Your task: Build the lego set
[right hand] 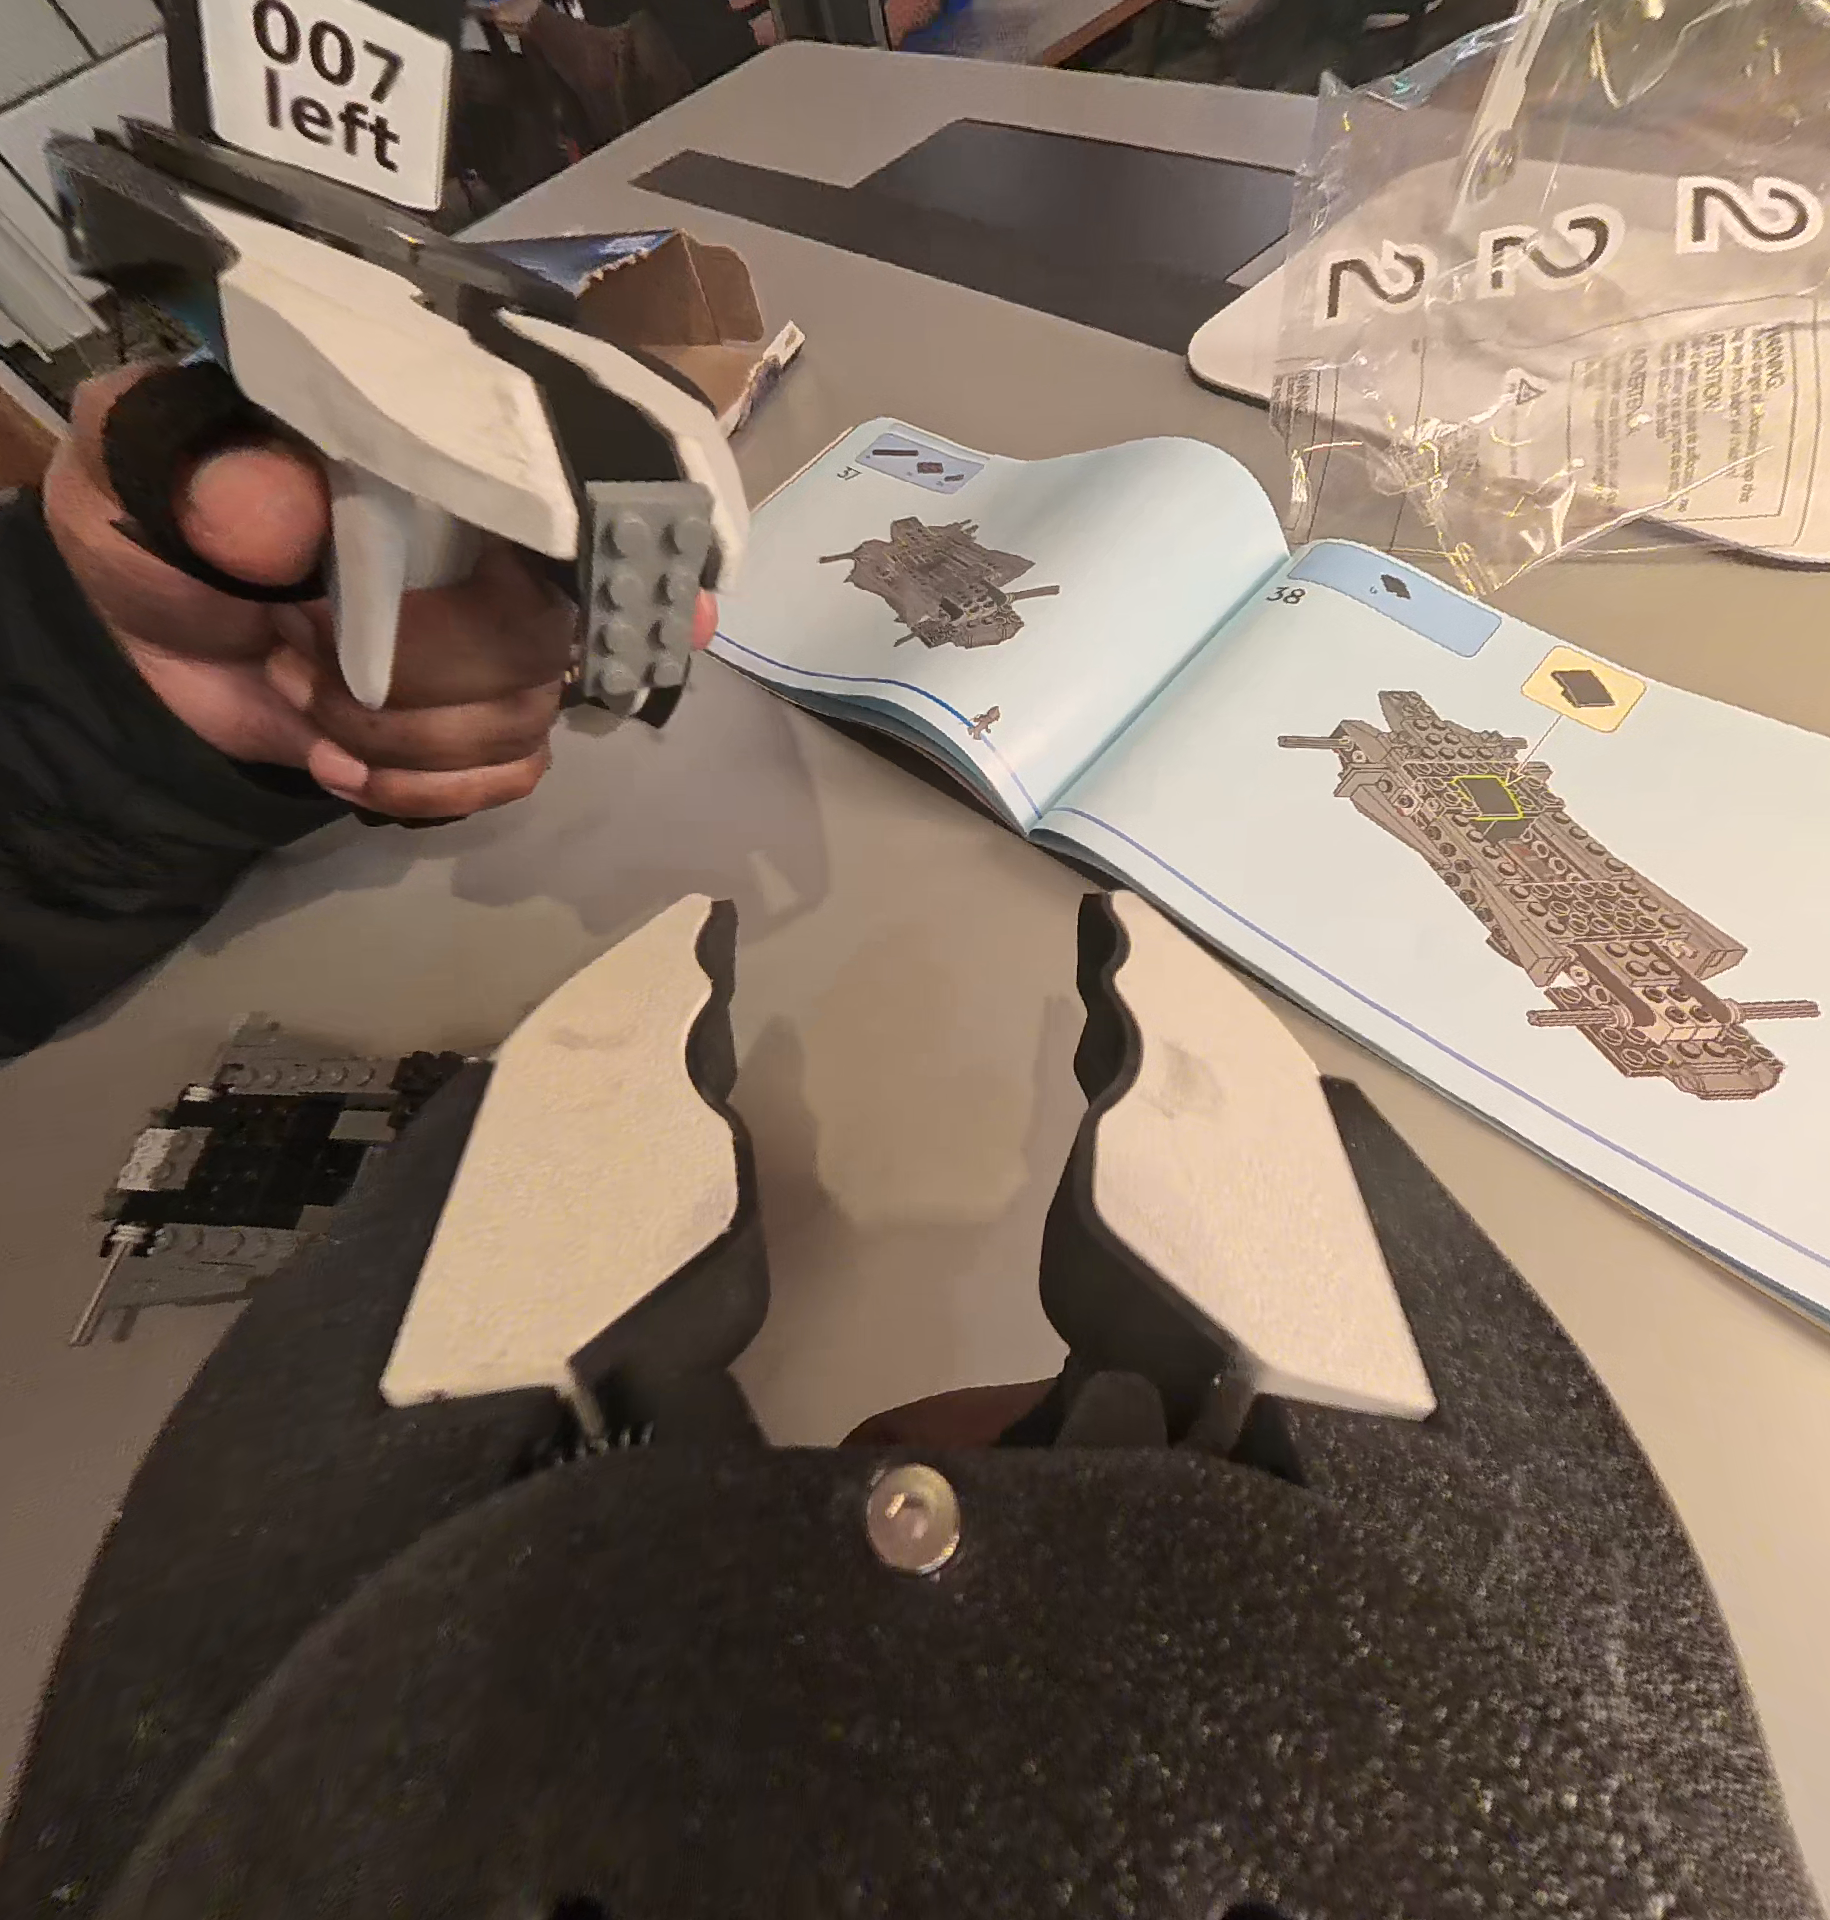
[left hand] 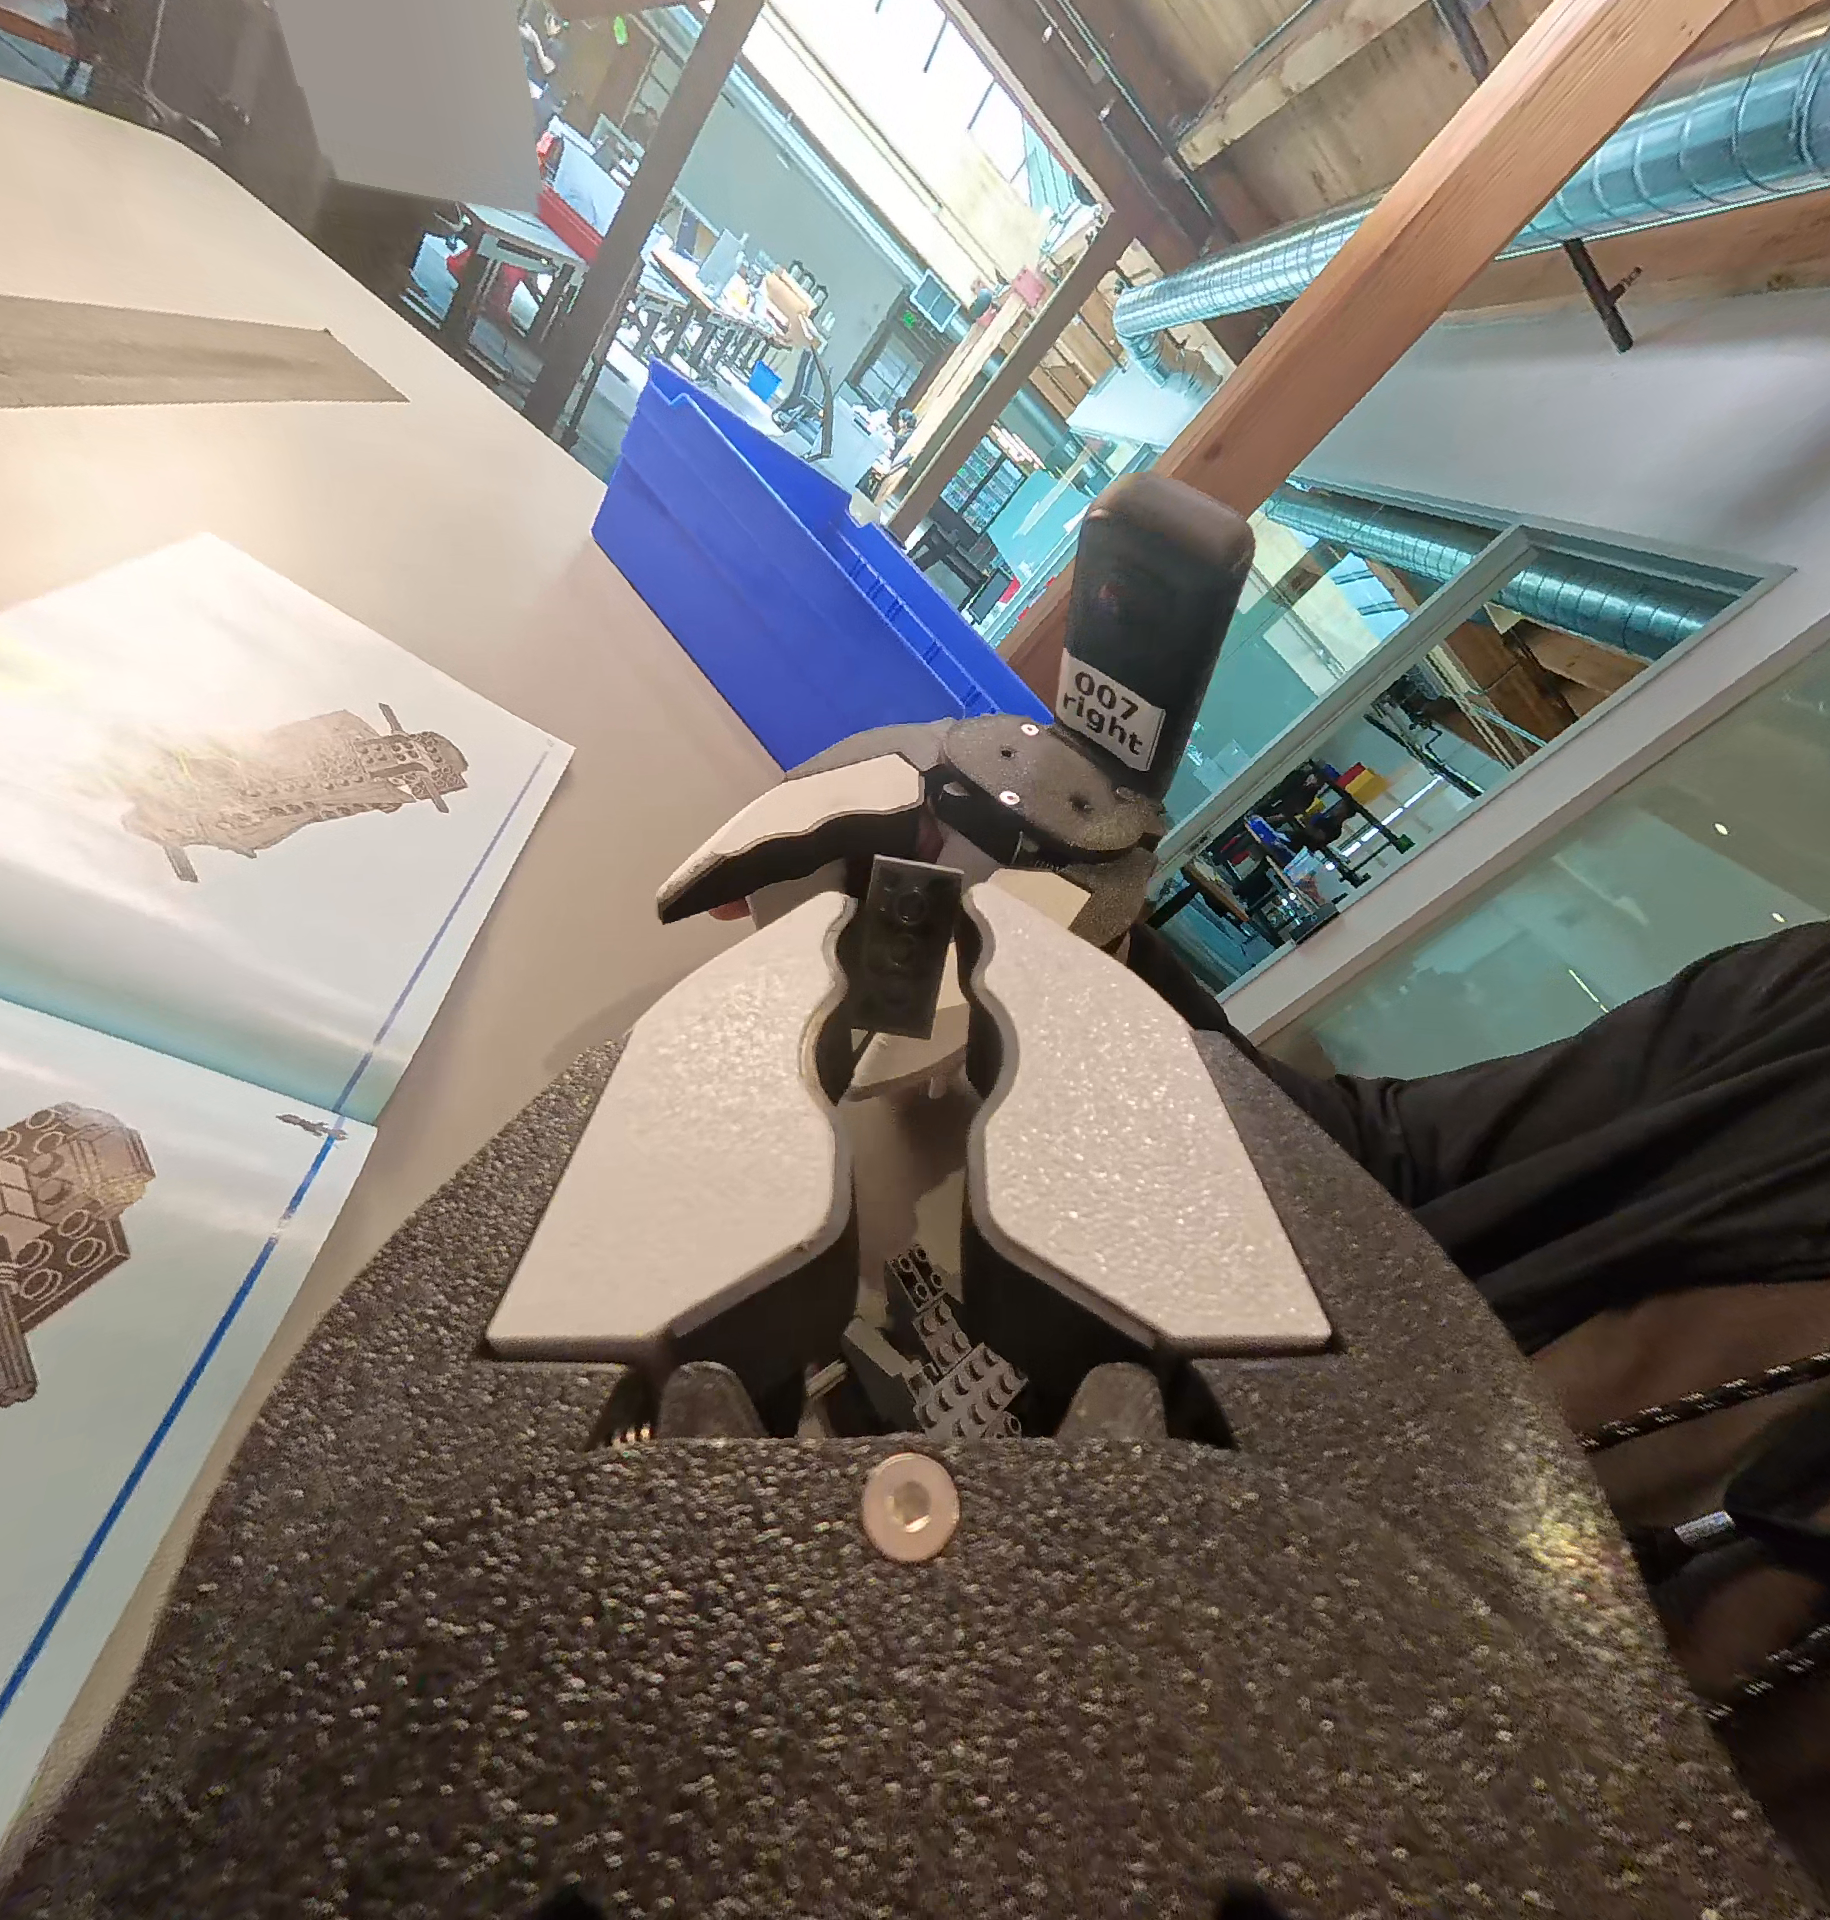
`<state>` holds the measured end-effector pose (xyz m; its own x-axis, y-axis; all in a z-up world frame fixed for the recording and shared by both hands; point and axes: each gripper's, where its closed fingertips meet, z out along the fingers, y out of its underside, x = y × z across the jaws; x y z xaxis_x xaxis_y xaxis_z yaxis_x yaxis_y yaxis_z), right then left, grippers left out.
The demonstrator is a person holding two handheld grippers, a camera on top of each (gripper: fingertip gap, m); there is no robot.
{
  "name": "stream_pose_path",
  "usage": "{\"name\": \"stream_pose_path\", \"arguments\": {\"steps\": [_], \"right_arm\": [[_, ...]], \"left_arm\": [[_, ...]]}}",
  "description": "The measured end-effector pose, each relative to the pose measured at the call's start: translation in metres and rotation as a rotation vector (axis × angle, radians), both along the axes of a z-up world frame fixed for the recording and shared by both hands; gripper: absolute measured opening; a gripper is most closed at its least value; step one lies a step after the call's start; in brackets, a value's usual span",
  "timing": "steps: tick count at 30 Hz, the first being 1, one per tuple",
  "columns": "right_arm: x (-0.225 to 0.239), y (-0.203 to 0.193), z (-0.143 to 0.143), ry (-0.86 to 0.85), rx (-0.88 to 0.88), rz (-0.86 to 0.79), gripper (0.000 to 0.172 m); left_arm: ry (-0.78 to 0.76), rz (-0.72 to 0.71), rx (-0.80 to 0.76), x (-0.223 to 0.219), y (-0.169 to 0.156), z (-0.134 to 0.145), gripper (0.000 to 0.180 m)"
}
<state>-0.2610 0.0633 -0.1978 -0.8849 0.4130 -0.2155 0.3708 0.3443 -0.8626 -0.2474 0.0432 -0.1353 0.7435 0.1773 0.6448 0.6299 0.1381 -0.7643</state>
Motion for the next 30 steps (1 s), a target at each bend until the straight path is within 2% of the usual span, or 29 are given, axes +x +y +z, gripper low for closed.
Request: {"name": "stream_pose_path", "arguments": {"steps": [6, 17, 21, 23, 26, 27, 28, 30], "right_arm": [[0.005, -0.001, 0.005, -0.073, -0.058, 0.030, 0.064], [0.027, -0.020, 0.031, -0.214, -0.267, 0.139, 0.060], [0.029, -0.020, 0.038, -0.270, -0.340, 0.157, 0.044], [0.031, -0.019, 0.042, -0.276, -0.371, 0.179, 0.022], [0.035, -0.018, 0.045, -0.268, -0.370, 0.194, 0.018], [0.036, -0.018, 0.045, -0.261, -0.362, 0.194, 0.018], [0.037, -0.018, 0.046, -0.250, -0.351, 0.188, 0.018], [0.038, -0.010, 0.049, -0.225, -0.325, 0.150, 0.018]], "left_arm": [[-0.001, 0.008, 0.062, -0.002, -0.003, 0.004, 0.017], [0.020, -0.040, 0.056, 0.006, 0.019, -0.003, 0.017], [0.047, -0.074, 0.078, 0.012, 0.026, 0.001, 0.017], [0.052, -0.072, 0.084, 0.012, 0.028, 0.002, 0.017], [0.061, -0.082, 0.098, 0.014, 0.028, 0.004, 0.017], [0.062, -0.085, 0.111, 0.014, 0.027, 0.007, 0.024], [0.057, -0.078, 0.127, 0.013, 0.026, 0.010, 0.040], [0.060, -0.068, 0.164, 0.011, 0.020, 0.018, 0.047]]}}
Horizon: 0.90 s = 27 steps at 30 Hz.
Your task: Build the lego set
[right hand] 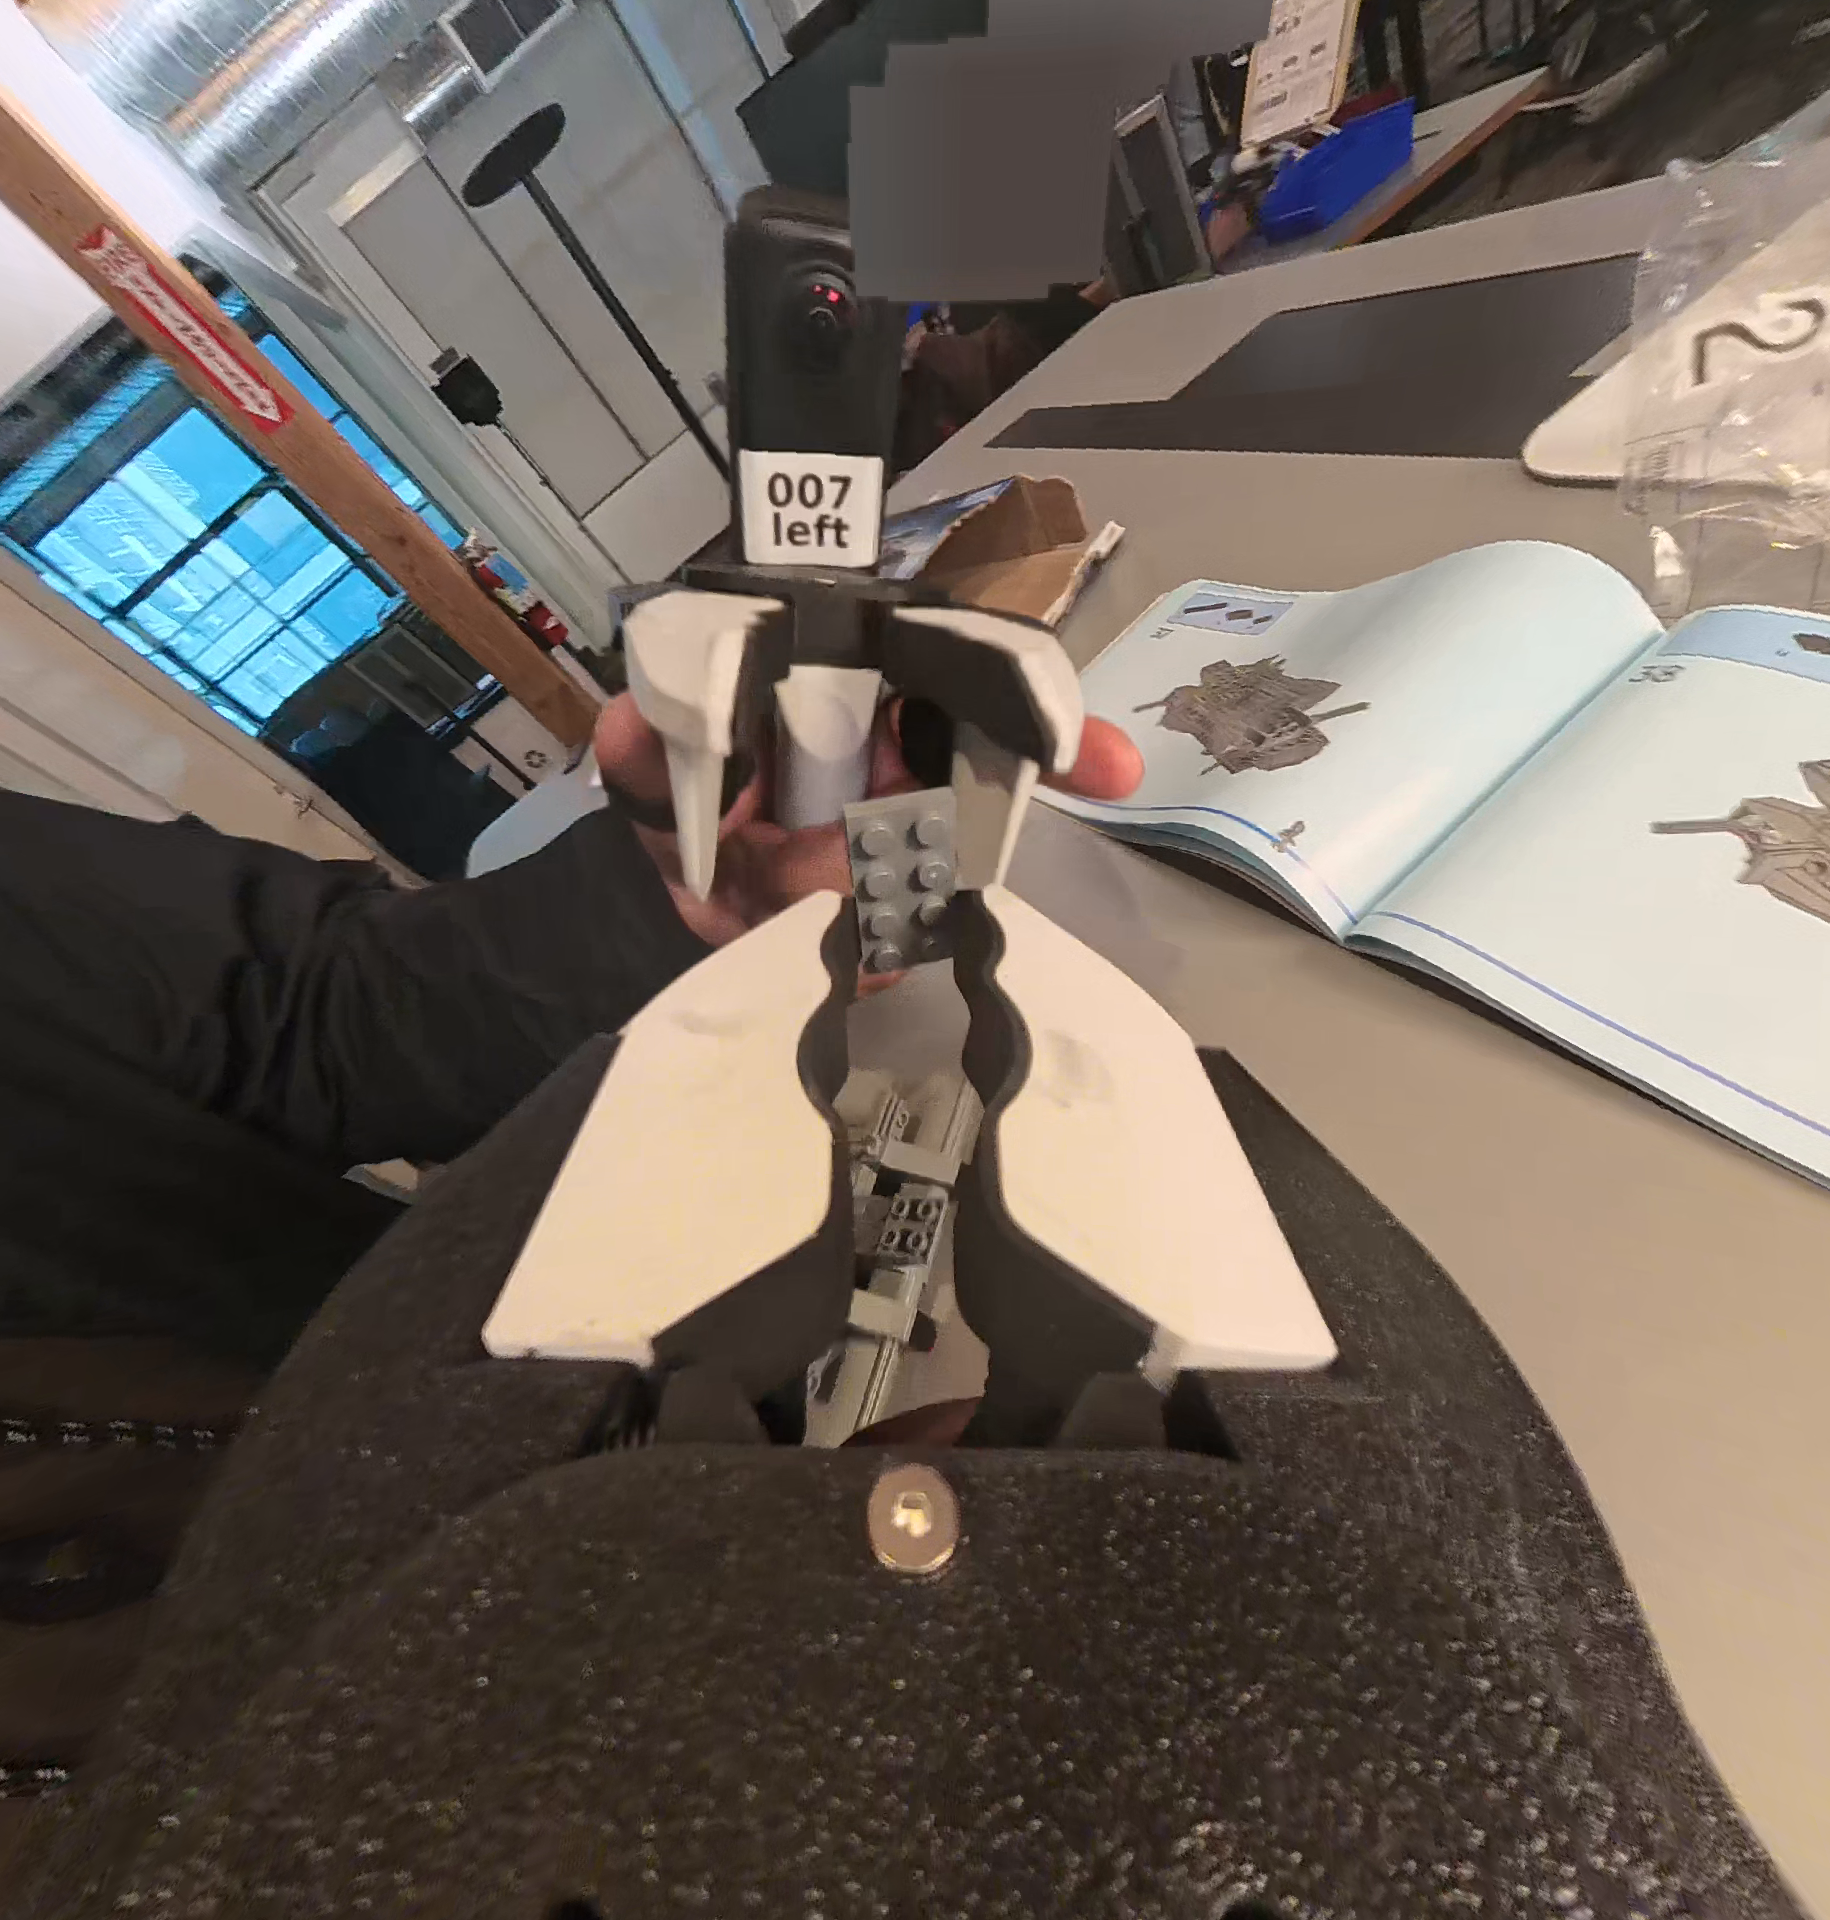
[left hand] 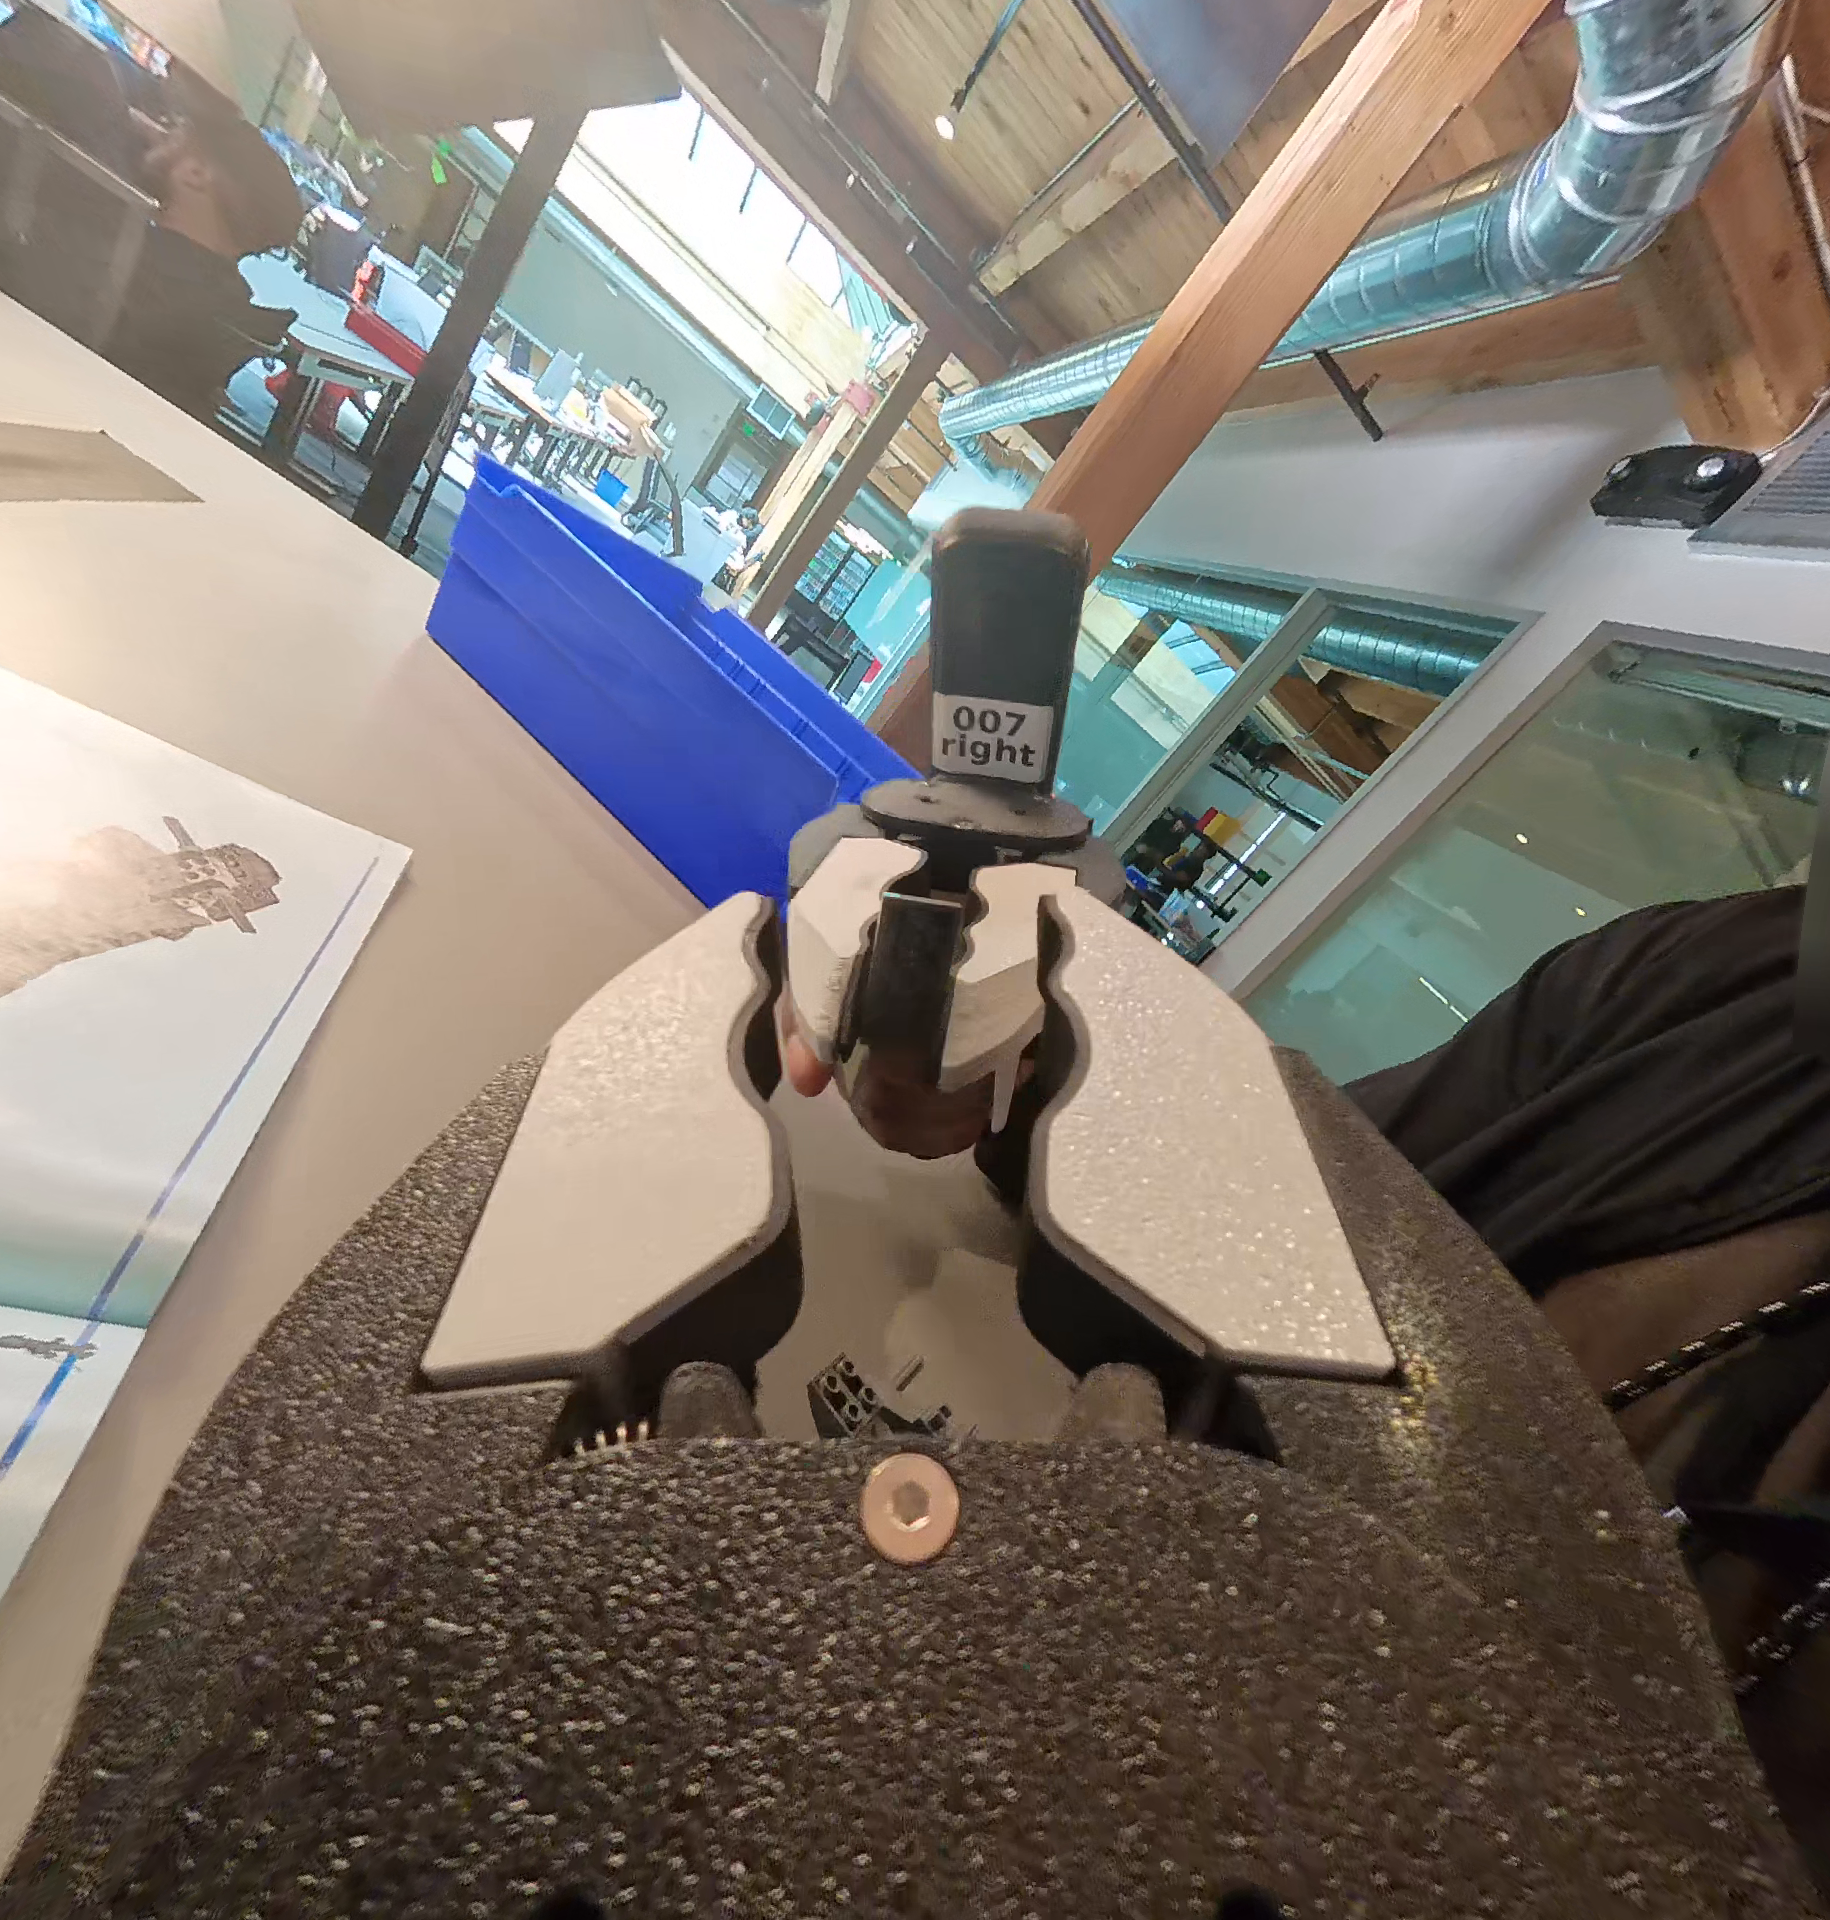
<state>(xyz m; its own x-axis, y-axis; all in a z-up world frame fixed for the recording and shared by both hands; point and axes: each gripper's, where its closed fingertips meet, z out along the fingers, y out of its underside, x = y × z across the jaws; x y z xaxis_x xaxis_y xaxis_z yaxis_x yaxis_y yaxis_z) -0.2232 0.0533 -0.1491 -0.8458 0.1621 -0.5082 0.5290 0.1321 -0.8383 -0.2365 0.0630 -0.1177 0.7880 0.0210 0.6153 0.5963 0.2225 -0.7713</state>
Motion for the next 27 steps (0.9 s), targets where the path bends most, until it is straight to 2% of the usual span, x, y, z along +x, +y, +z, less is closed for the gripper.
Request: {"name": "stream_pose_path", "arguments": {"steps": [3, 8, 11, 13, 16, 18, 23, 27], "right_arm": [[-0.003, 0.046, 0.009, 0.079, 0.115, -0.173, 0.018], [-0.030, 0.202, 0.031, 0.211, 0.396, -0.590, 0.018], [-0.047, 0.273, 0.017, 0.175, 0.568, -0.718, 0.018], [-0.058, 0.297, -0.005, 0.142, 0.700, -0.711, 0.019], [-0.070, 0.313, -0.037, 0.117, 0.890, -0.641, 0.042], [-0.081, 0.319, -0.048, 0.126, 0.951, -0.602, 0.048], [-0.127, 0.328, -0.058, 0.156, 0.963, -0.516, 0.047], [-0.158, 0.334, -0.083, 0.182, 1.048, -0.344, 0.046]], "left_arm": [[-0.008, 0.041, 0.013, -0.007, -0.013, 0.005, 0.050], [-0.006, 0.075, -0.007, -0.015, -0.024, 0.003, 0.047], [-0.020, 0.075, 0.007, -0.018, -0.024, 0.003, 0.045], [-0.025, 0.072, 0.005, -0.019, -0.023, 0.001, 0.044], [-0.025, 0.064, -0.011, -0.019, -0.020, -0.002, 0.044], [-0.023, 0.060, -0.018, -0.018, -0.019, -0.003, 0.044], [-0.013, 0.050, -0.030, -0.014, -0.016, -0.003, 0.043], [-0.014, 0.036, -0.030, -0.011, -0.015, -0.003, 0.042]]}}
